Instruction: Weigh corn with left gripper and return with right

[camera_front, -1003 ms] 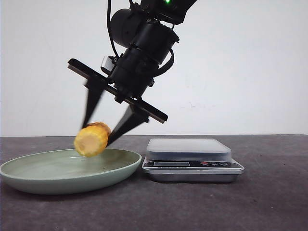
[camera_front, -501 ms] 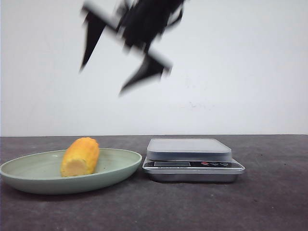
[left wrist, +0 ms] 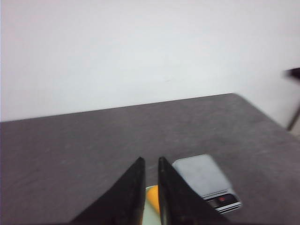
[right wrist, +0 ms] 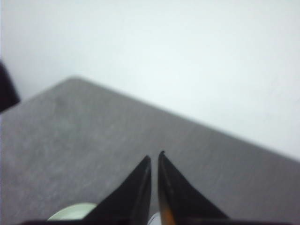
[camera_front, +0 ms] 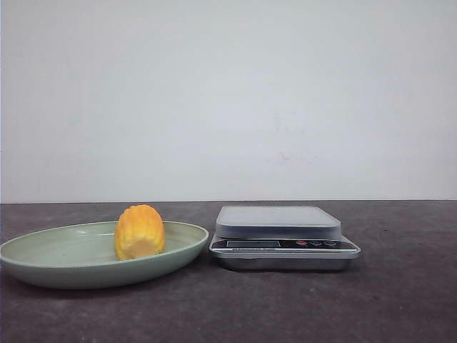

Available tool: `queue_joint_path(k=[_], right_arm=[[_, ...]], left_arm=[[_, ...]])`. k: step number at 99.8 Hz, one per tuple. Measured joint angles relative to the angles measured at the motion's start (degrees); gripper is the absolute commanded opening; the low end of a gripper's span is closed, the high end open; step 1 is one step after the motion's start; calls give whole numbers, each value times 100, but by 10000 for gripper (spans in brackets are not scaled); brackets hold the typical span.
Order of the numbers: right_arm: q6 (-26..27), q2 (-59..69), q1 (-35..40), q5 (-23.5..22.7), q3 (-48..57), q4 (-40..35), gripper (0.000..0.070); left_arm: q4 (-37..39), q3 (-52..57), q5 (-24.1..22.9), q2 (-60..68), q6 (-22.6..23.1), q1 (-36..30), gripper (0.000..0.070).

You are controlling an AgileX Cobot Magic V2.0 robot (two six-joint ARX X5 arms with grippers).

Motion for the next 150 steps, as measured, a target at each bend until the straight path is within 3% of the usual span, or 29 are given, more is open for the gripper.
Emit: queue_joint_path(k=[10,24,35,47,79,134,150], right_arm=[[-262,-638,240,365,-638,442,0],[-533,-1622,538,411,-2135,1766,0],[-542,-2286,597,527,-3171,2500,0],[-527,-2518,588,586,-3501,2358,0],[-527,-2448,590,546,-3501,2286,0],[-527,-2518,588,544,-3501,2275,0],[-479,-2774,131,494,-3501,2028,6]], left_arm=[[0,-315,-116,-9,-20,-4,10],[26,-1132,-101,-168,-48,-4,10],[811,-1967,153,-511,-79,-4,10],[1488,-2597,181,-824,-240,-4,10],[992,-2732,181,-839,-503,-4,10],[999,-2732,181,-839,-516,-4,11],[999,-2732,181,-839,-516,-4,10]])
